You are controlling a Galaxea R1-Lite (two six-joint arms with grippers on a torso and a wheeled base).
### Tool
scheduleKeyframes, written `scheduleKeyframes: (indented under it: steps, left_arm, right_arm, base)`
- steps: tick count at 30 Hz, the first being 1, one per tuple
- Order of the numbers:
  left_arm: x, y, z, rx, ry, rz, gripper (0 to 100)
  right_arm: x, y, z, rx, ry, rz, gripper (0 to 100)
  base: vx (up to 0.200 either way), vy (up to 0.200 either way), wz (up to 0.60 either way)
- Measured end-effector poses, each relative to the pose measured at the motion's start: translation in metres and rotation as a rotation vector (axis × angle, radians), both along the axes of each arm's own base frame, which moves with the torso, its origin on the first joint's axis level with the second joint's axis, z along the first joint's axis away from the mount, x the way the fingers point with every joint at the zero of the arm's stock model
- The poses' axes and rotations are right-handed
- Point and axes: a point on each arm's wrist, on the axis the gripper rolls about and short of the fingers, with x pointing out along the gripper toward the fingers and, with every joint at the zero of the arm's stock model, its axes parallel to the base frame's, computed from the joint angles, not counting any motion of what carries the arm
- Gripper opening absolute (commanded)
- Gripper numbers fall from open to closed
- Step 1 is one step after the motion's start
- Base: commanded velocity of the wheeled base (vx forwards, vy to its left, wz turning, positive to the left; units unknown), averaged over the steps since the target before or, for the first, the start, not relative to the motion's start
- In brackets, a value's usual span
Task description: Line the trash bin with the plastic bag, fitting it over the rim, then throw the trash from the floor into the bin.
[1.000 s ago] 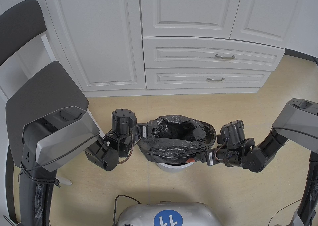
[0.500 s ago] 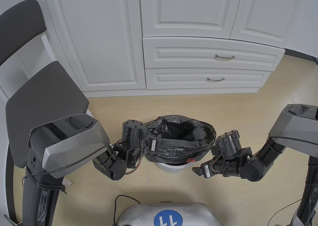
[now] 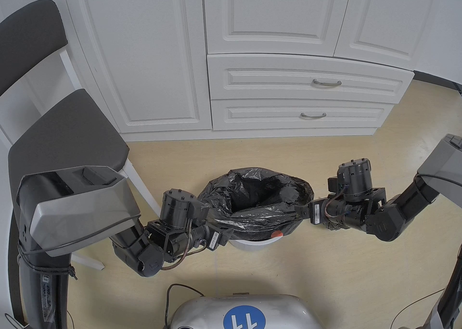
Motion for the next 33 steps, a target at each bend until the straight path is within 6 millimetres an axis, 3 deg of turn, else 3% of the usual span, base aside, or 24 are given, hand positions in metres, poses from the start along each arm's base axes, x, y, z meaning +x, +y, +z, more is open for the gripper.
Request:
scheduleKeyframes:
  steps: [7,12,17,25,33]
  left_arm:
    - [-0.016,0.003,0.000,0.026,0.044,-0.076,100]
    - [-0.021,0.002,0.002,0.033,0.053,-0.101,100]
    - [-0.017,0.006,0.012,0.013,0.031,-0.085,100]
    - [0.003,0.002,0.037,-0.132,-0.014,0.037,100]
    - [0.025,-0.023,0.024,-0.155,-0.058,0.152,100]
  right_arm:
    - [0.025,0.031,-0.017,0.076,-0.065,-0.091,100]
    - [0.029,0.052,-0.040,0.071,-0.054,-0.090,100]
    - [0.020,0.052,-0.054,0.008,0.039,-0.074,100]
    - [-0.006,0.044,-0.049,-0.051,0.158,0.032,100]
    - [-0.021,0.051,-0.057,-0.083,0.197,0.094,100]
  base:
    - [0.000,0.000,0.00]
    - [0.000,0.000,0.00]
    - [0.000,0.000,0.00]
    - [0.000,0.000,0.00]
    - [0.000,0.000,0.00]
